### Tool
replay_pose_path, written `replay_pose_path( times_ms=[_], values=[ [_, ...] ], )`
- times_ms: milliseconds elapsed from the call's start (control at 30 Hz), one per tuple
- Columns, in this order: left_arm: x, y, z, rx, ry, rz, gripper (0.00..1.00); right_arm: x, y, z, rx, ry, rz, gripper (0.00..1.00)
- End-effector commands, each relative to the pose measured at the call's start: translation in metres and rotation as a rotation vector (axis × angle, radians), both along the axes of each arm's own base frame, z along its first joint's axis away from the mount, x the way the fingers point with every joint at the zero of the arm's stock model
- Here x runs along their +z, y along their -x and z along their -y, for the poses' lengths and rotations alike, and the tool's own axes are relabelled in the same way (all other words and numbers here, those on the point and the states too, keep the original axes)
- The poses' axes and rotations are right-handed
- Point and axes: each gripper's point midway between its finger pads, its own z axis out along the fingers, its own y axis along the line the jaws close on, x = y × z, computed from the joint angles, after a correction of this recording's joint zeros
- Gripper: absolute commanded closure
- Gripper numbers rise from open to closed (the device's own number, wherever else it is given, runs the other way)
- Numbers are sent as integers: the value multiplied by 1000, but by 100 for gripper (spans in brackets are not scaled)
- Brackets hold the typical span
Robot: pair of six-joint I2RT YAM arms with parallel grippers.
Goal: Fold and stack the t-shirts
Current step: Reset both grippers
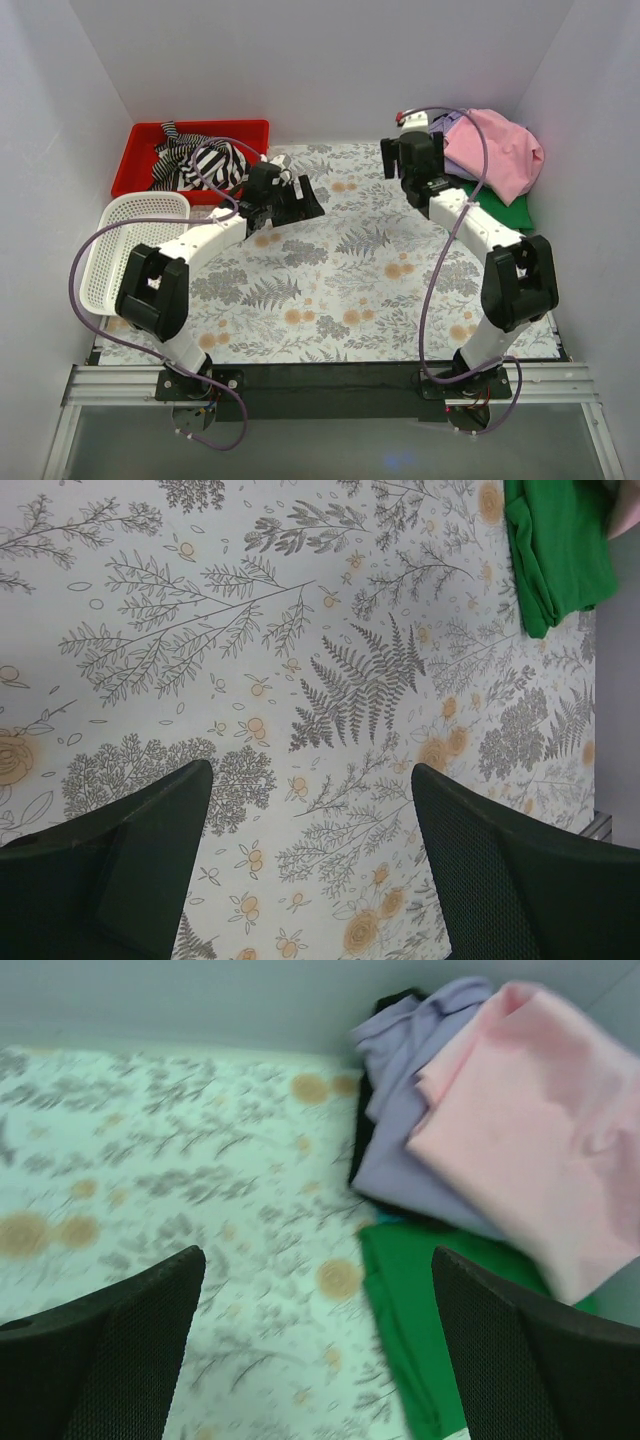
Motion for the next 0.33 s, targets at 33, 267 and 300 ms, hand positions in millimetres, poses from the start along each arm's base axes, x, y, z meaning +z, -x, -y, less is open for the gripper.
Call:
replay_pose_path(
  times_ms=[33,267,300],
  values=[
    [38,5,-17,65,8,88,20,-28,62,-44,116,-78,-105,2],
    [51,18,-63,229,-94,186,20,-60,141,-76,274,-108,-159,1],
    [53,20,-68,248,-104,196,20,-62,148,-80,293,-113,-164,2]
  ],
)
